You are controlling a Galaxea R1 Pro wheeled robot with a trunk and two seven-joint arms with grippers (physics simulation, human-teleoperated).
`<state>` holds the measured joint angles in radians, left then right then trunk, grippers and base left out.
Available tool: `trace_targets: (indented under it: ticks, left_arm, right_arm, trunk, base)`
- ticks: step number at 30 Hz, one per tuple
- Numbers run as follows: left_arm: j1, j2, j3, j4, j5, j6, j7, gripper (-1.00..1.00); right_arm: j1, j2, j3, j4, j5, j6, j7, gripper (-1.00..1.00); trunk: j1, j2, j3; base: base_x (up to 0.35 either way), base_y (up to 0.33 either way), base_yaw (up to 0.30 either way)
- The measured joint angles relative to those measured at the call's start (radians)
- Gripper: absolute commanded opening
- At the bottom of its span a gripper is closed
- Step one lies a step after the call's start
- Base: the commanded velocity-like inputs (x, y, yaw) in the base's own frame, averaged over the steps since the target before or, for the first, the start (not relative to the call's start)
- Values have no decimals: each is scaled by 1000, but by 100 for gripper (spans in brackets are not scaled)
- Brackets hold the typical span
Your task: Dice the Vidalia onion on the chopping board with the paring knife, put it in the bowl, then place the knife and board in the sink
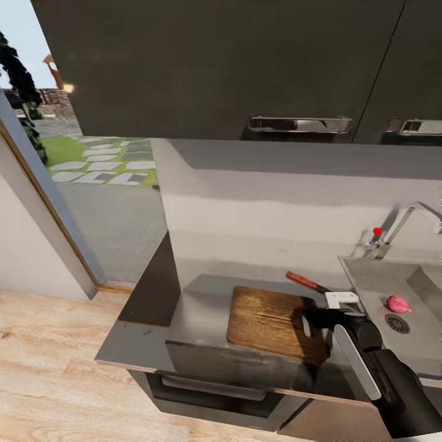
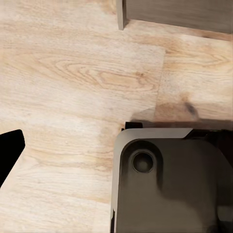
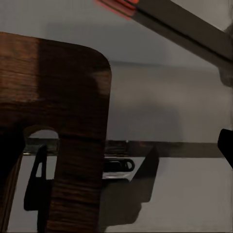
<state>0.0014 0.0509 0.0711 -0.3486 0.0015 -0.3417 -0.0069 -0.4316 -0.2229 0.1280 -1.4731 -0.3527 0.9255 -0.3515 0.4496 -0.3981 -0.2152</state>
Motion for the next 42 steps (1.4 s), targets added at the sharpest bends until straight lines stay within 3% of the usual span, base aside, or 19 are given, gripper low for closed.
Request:
trace_targets:
  ticks: [29, 42]
  left_arm:
    - [0, 0, 0, 12, -3, 0, 0, 100]
    - [0, 0, -1, 12, -3, 0, 0, 100]
  right_arm:
    - [0, 0, 0, 0, 0, 0, 0, 100]
    - [0, 0, 0, -1, 1, -1, 0, 100]
  trunk:
    - [0, 0, 46]
    - [0, 0, 66]
  base:
    - [-324, -4, 0]
    - [-225, -205, -41]
